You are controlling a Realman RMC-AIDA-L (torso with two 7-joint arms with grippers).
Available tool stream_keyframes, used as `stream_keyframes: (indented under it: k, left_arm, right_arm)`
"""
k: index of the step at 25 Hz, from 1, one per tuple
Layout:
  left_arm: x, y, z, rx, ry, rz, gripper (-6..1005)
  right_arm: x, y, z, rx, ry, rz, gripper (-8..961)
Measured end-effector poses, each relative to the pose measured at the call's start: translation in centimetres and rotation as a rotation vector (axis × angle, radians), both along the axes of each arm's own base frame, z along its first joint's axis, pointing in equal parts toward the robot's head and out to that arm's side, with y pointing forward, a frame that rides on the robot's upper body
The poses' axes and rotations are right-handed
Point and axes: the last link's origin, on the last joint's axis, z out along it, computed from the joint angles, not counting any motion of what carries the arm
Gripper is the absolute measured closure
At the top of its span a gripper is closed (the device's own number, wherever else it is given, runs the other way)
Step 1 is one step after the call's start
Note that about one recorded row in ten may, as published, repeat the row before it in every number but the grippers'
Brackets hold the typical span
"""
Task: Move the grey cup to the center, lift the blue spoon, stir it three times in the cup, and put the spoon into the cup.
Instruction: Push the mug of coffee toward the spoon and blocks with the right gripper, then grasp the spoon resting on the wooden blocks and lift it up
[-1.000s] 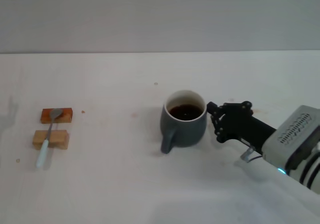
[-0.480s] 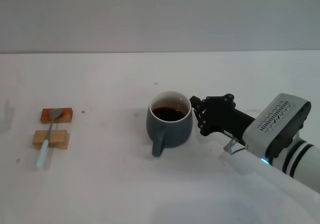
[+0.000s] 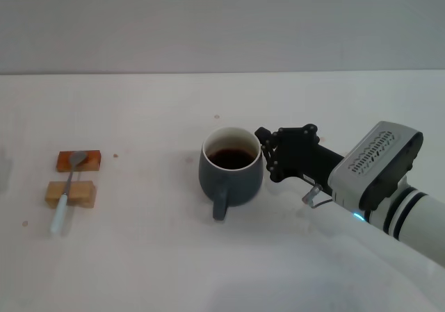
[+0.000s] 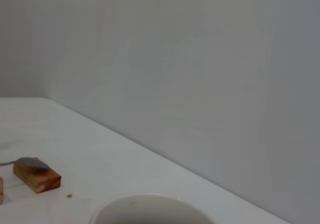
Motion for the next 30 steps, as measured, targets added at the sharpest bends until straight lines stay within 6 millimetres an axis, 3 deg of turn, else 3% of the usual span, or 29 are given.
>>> stream_keyframes:
  k: [8,14,21,30]
  left_arm:
    - [0.3,-1.1,-1.0,-0.049,0.018,-0.032,285]
    - [1.2,-1.9,-1.9,-0.071,0.05,-0.064,287]
    - [4.6,-2.4,-2.3,-0.122,0.159,0.009,288]
    - [6.8,-3.2,-1.3,-0.127,0.083,0.097,290]
  right_arm:
    - [0.8,1.6,2.1,0.1,0.047,-0.077,953]
    - [3.4,2.9,4.6,0.214,0.041,-0.173,953]
    - [5.5,3.6,6.1,0.273,-0.001,-0.249,952]
    - [5.5,4.2,6.6,0.3,-0.035,-0.247,952]
